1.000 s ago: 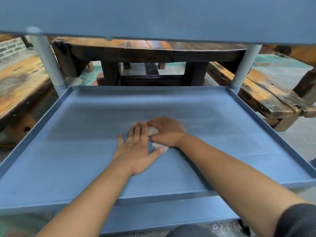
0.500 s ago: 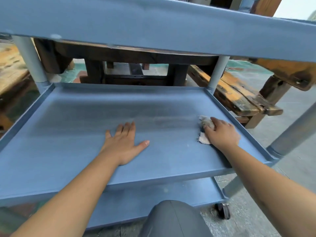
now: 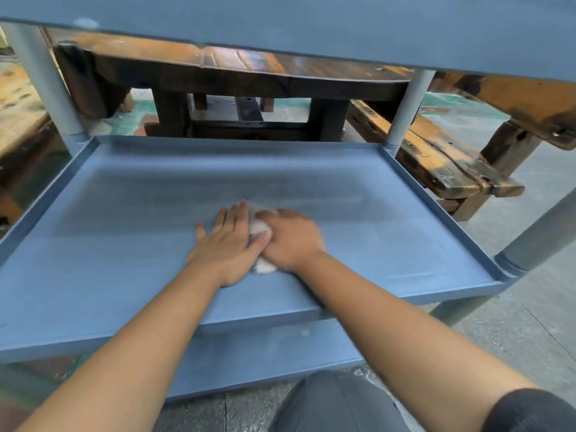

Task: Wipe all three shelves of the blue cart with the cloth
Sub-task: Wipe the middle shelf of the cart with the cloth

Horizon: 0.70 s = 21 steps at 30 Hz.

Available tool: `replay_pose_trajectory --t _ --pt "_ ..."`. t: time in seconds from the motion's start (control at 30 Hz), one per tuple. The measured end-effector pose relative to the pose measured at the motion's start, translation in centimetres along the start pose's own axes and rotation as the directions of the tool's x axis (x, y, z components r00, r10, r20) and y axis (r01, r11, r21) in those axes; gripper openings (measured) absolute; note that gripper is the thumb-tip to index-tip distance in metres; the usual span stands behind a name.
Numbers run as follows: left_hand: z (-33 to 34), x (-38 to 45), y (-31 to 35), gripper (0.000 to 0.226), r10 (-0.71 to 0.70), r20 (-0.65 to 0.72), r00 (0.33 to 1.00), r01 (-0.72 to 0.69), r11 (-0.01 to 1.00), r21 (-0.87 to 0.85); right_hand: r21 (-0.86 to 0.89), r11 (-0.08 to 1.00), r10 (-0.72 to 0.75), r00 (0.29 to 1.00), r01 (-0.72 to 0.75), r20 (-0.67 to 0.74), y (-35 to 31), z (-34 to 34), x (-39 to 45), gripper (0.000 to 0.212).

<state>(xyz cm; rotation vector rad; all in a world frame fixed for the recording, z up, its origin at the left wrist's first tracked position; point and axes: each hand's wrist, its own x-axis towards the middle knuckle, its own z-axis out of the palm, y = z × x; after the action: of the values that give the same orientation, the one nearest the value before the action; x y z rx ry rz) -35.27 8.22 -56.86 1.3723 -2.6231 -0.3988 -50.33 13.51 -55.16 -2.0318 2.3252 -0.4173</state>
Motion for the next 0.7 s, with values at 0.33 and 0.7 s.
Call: replay_pose_trajectory --t 0.33,0.7 --pt "-5.7 -6.4 -5.8 0.069 0.031 -0.044 0.999 -0.037 0.989 -0.142 -0.035 0.985 0.166 0.982 -0.169 -0.088 4.2 -3.5 -3.2 0.047" --pt "-6.6 -11.2 -14.2 0.104 -0.214 0.082 0.973 0.19 0.953 0.238 -0.11 0.891 0.438 0.898 -0.441 -0.053 6.4 -2.7 -6.8 0.063"
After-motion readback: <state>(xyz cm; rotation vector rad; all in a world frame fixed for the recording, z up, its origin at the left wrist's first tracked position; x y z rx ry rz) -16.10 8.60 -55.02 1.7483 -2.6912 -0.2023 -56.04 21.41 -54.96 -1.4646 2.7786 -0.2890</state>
